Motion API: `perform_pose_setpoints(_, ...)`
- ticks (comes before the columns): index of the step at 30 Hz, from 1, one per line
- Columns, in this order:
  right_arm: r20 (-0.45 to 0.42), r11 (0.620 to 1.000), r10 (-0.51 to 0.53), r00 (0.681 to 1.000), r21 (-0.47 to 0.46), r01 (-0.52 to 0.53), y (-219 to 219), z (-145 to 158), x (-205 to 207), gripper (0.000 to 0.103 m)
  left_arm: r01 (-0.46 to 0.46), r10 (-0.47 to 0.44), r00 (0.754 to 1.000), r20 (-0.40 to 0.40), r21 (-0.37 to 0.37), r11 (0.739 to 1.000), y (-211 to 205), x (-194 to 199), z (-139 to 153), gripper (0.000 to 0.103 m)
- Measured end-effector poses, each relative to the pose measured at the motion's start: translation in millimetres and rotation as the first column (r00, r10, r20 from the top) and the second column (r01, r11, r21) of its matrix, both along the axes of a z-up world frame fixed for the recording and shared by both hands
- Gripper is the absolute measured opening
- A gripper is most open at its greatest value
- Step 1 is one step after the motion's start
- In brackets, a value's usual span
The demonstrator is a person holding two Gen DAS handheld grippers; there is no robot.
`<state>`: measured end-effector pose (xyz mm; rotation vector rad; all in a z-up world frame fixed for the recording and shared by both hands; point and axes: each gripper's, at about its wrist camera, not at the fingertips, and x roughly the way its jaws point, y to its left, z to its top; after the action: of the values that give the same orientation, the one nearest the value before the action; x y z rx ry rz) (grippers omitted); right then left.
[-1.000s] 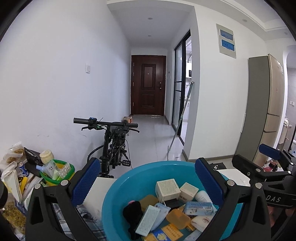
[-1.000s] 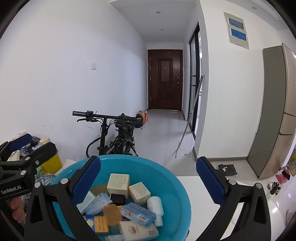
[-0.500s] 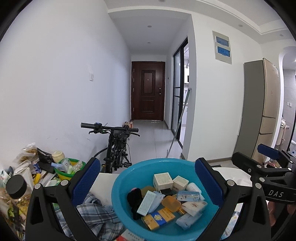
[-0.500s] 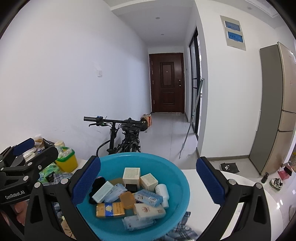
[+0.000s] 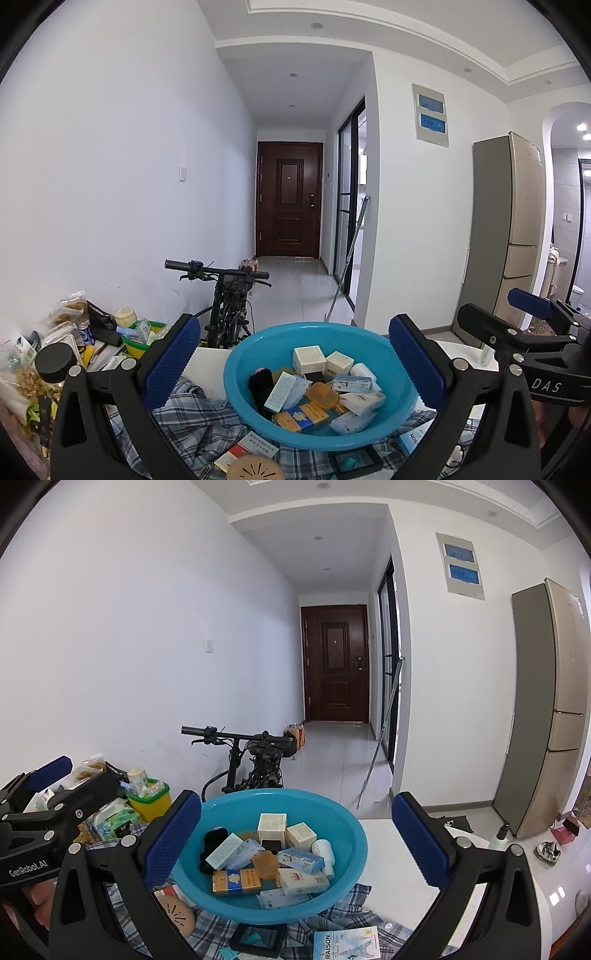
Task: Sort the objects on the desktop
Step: 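Move both tools back down over the items on the plaid shirt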
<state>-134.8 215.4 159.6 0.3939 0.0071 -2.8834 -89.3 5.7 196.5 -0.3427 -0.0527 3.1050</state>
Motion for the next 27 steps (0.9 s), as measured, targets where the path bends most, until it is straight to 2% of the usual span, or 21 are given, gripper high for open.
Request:
perform_pose_setpoints(4,-0.001,1.0,0.002,1.0,0.002,-0.002,-0.2,-1.2,11.9,0.103,0.004,-0.004,1.0,0.005,-0.009,1.0,0.0,13.7,1.1,0.103)
perform_pose_setpoints(8,0.037,1.0,0.007,0.999,0.001,-0.007,-1.6,-12.7,15.4,0.103,-0.002,0.002,0.999,0.037,-0.006,1.0,-4.4,21.5,-8.2,0.103)
perform_pose_setpoints(11,0.082,1.0,0.023,0.996,0.002,-0.023,-4.2,-27.4,17.6,0.103,-0.036,0.036,0.994,0.1,0.001,0.999,-9.4,21.9,-22.0,0.103)
perform_pose_setpoints(14,0.118,0.999,0.028,0.993,0.014,-0.029,-8.2,-42.5,19.7,0.103,-0.005,0.004,0.99,0.139,0.009,1.0,-9.6,22.6,-36.3,0.103)
perform_pose_setpoints(19,0.166,0.999,0.034,0.985,0.02,-0.038,-11.7,-65.4,23.1,0.103,0.005,-0.002,0.984,0.176,-0.021,1.0,-4.7,25.4,-56.8,0.103)
perform_pose_setpoints(27,0.244,0.999,0.027,0.969,0.028,-0.035,-15.0,-94.7,14.8,0.103,-0.012,0.003,0.966,0.259,0.032,0.999,-18.8,7.9,-91.8,0.103)
